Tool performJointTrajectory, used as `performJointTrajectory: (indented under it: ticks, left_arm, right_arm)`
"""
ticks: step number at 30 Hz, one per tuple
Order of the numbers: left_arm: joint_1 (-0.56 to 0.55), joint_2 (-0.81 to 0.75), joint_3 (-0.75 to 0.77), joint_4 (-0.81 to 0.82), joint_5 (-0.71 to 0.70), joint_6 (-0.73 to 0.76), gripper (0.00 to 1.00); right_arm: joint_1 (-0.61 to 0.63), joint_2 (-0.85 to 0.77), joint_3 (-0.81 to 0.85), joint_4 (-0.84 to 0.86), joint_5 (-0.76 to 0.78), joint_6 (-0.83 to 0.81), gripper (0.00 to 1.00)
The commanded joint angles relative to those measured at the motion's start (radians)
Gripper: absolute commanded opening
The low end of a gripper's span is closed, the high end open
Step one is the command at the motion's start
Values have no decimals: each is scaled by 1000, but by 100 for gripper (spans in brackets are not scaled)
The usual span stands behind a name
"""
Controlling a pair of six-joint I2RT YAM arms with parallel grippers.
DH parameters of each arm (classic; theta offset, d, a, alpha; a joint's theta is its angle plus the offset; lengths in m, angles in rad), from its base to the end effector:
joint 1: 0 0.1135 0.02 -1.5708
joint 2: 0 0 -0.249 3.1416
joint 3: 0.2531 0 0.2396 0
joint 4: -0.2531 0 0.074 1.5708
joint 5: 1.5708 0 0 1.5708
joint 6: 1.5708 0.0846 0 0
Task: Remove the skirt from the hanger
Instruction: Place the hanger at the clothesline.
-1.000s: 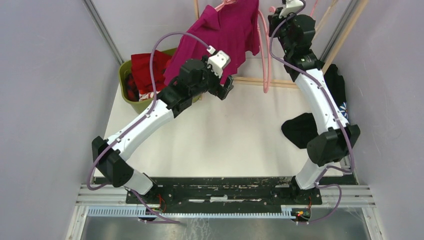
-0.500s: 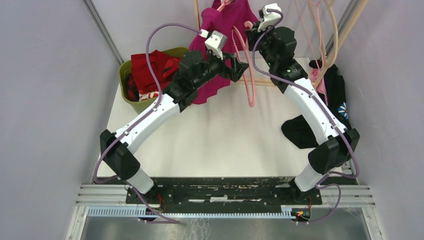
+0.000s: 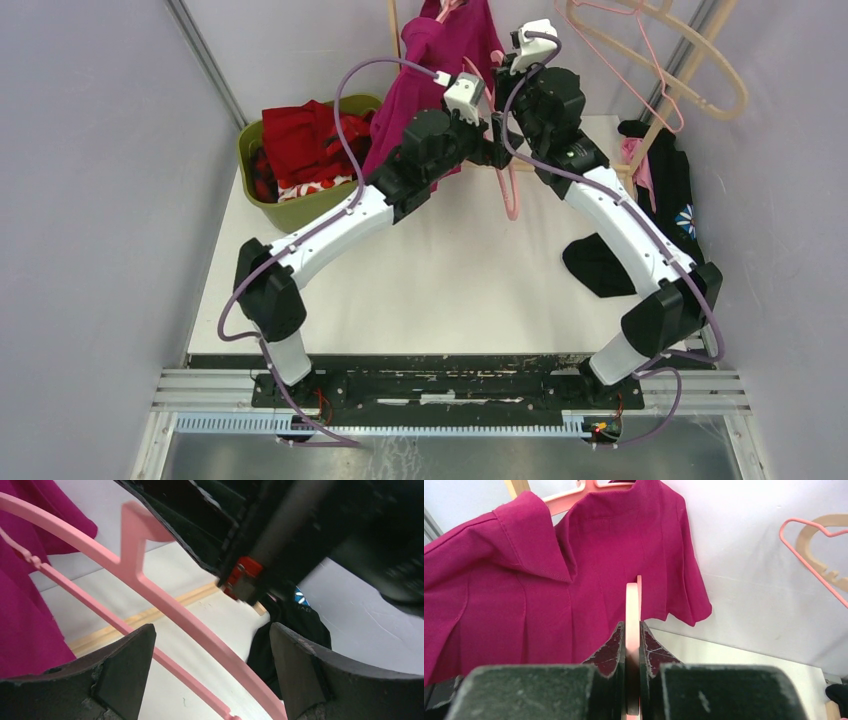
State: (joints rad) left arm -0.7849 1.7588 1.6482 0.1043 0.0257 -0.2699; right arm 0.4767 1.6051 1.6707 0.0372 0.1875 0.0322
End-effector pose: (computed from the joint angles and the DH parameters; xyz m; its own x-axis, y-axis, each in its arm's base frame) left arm 0.3255 -0.3283 0.3911 -0.1975 -0.1794 -0.9637 0.6973 0.6653 -0.2668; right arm 0.3736 0.1752 0.4536 0.0819 0.0779 -0.9936 -0.2888 0.9560 0.0511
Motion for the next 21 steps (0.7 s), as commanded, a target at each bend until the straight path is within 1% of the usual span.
performJointTrajectory:
  ticks: [1, 7, 15, 17, 19, 20, 21]
  left_arm:
    - [-20, 31, 90, 15, -104, -2, 90]
    - [-49, 96, 134, -42, -158, 47, 89]
    - [-51, 139, 140, -122, -290, 97, 87]
    - [-51, 144, 146, -132, -305, 123, 81]
    - [-51, 146, 155, -150, -316, 140, 72]
    - [-51, 146, 158, -158, -319, 150, 63]
    - [-51, 145, 160, -166, -324, 159, 56]
  right_arm:
    - [16, -95, -25, 82, -3, -6, 1]
    - [27, -149, -73, 94, -10, -3, 1]
    - [34, -220, -107, 81, -28, -19, 1]
    - [35, -231, -107, 77, -33, -22, 1]
    - [37, -239, -106, 74, -31, -27, 1]
    - [38, -244, -106, 73, -29, -30, 1]
    - [38, -247, -106, 73, -28, -31, 1]
